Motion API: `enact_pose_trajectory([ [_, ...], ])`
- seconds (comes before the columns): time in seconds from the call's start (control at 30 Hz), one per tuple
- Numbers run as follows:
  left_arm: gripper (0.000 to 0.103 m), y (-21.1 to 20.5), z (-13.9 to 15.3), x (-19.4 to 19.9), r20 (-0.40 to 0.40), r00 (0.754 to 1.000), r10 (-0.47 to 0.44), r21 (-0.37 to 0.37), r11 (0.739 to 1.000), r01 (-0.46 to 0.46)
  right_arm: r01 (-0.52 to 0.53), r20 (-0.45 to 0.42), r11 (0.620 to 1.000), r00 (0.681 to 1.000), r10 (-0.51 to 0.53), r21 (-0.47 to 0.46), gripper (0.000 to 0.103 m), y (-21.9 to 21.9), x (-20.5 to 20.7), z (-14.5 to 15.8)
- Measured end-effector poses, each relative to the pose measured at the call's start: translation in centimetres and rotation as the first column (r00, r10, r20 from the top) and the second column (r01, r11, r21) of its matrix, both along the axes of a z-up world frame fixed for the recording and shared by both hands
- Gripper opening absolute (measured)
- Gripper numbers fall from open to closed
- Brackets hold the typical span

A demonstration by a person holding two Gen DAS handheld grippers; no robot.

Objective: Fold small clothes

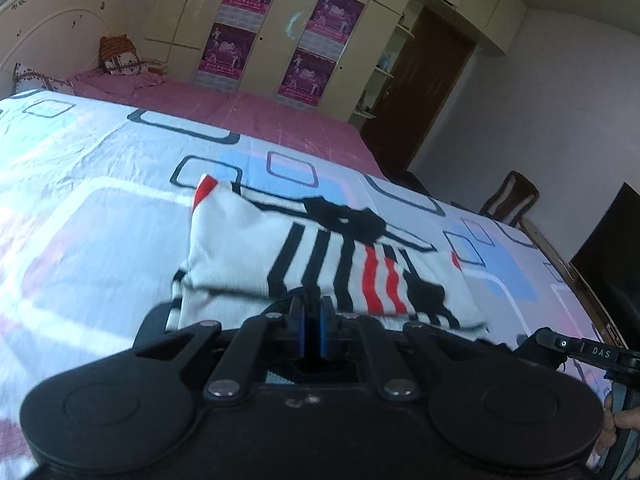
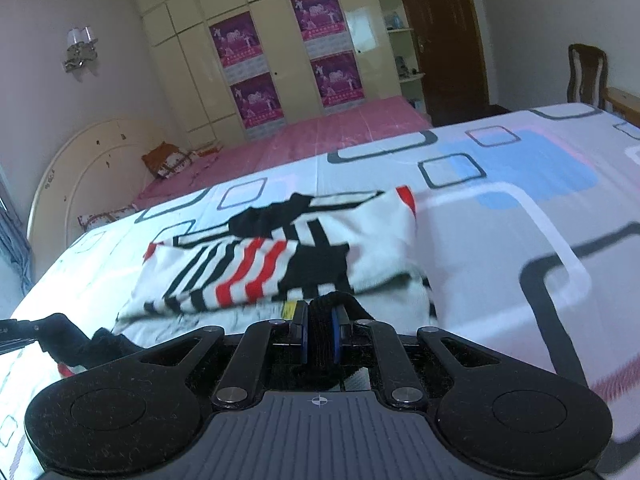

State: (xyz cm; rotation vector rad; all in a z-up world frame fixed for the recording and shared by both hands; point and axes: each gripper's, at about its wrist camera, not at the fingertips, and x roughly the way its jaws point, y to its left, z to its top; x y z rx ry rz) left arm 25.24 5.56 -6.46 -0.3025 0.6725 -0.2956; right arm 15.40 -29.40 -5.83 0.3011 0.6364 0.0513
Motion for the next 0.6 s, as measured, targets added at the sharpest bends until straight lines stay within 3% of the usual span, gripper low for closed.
enact_pose_trajectory([
  [0.6,0.007,-2.4,0.1,13.6,0.056,0.996,0.070,0.075,0.994,-0.074,0.040,0.006,0.998,0.999,-0.040,0.056,0.010,-4.1,15.8,-1.3],
])
